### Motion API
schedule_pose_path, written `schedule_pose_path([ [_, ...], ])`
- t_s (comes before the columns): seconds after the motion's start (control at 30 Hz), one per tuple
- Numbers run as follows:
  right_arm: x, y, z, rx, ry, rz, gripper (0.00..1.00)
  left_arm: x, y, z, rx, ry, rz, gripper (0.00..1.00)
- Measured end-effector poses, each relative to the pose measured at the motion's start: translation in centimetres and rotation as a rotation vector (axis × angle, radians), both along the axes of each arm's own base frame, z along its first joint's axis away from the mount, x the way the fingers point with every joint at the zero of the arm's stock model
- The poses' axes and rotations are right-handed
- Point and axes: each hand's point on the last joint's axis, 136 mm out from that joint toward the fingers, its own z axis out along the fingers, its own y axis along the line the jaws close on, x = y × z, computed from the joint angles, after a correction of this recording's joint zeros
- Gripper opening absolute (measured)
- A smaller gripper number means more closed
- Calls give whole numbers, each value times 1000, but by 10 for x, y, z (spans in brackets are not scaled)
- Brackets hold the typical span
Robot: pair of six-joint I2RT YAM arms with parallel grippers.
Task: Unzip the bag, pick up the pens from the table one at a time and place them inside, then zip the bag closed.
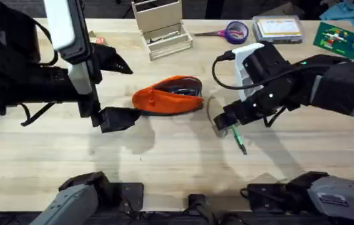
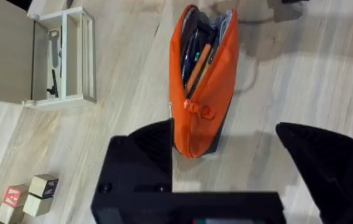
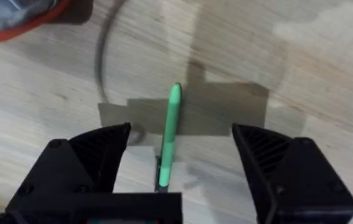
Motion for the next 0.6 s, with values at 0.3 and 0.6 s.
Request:
schedule_pose_path([
  [0.3,1,1,0,2,-6,4,994,0,0,0,0,0,0,993],
  [0.6,1,6,-6,-66,-25,75,995,0,0,0,0,0,0,994],
])
